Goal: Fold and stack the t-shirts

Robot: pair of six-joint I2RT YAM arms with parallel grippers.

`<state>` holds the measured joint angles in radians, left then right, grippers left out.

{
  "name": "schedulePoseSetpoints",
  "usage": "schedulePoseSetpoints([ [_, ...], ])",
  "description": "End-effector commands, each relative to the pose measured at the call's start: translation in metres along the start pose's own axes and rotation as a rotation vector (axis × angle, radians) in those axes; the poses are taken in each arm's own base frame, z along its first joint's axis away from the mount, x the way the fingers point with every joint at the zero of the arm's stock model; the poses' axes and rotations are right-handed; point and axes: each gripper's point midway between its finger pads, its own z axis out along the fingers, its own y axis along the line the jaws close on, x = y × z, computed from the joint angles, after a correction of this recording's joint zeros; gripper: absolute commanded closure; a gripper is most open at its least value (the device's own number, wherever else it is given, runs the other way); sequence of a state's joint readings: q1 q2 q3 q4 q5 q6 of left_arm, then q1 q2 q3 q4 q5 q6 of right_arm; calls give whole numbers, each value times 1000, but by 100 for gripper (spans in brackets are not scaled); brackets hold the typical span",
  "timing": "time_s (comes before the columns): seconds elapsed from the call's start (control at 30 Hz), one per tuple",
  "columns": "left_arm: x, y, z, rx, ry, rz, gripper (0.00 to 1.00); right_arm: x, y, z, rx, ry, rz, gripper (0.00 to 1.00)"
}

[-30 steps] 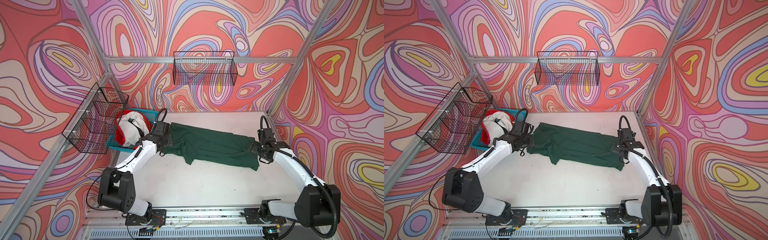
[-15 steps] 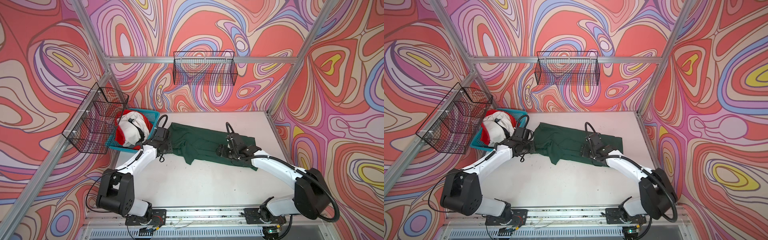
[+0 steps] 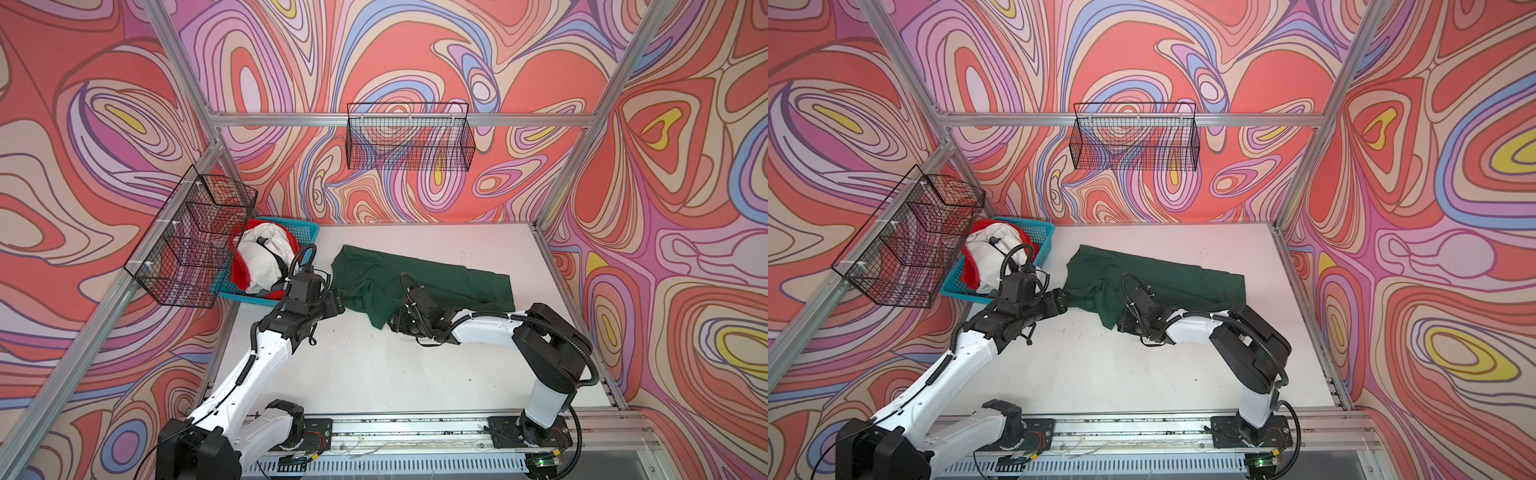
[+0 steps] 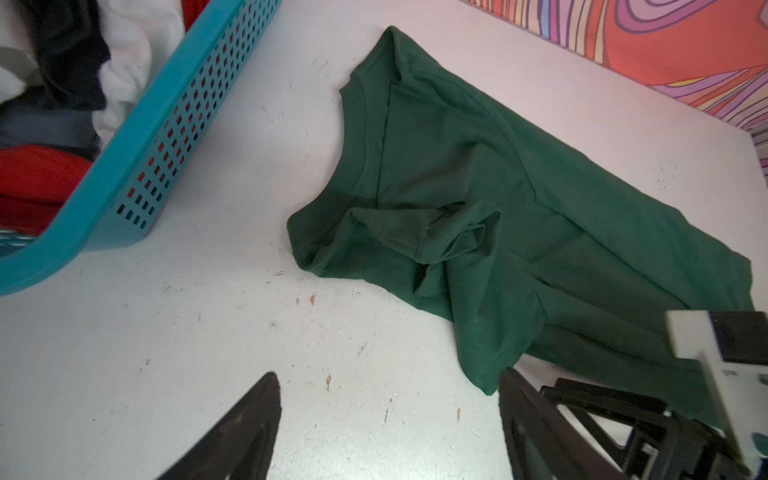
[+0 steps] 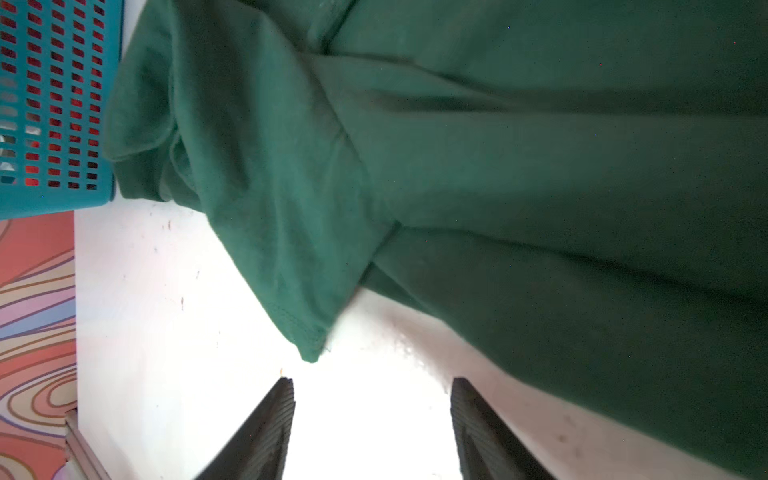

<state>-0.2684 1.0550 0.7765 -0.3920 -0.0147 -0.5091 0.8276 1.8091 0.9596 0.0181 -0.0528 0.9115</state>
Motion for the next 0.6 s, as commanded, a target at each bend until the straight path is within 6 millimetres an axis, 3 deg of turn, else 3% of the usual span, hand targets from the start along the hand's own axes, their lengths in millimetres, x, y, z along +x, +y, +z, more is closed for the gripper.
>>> schedulePoseSetpoints([
  [0.0, 3, -5, -2, 30, 3, -19, 12, 3, 18, 14, -62, -4, 38, 37],
  [0.23, 0, -5, -5, 37, -13, -25, 10, 20, 21, 38, 20, 20, -4, 40],
  [0.37, 1, -5, -3, 34, -8, -21, 10, 21, 16, 43, 33, 19, 6, 66],
  [0.43, 1, -5, 0, 29, 0, -20, 10, 17, 17, 41, 51, 8, -4, 84],
  [0.53, 1, -2, 1, 12, 4, -15, 11, 7, 23, 33, 67, -18, -29, 100],
  [0.57, 1, -1, 2, 7, -1, -15, 11, 2, 24, 30, 73, -35, -36, 100],
])
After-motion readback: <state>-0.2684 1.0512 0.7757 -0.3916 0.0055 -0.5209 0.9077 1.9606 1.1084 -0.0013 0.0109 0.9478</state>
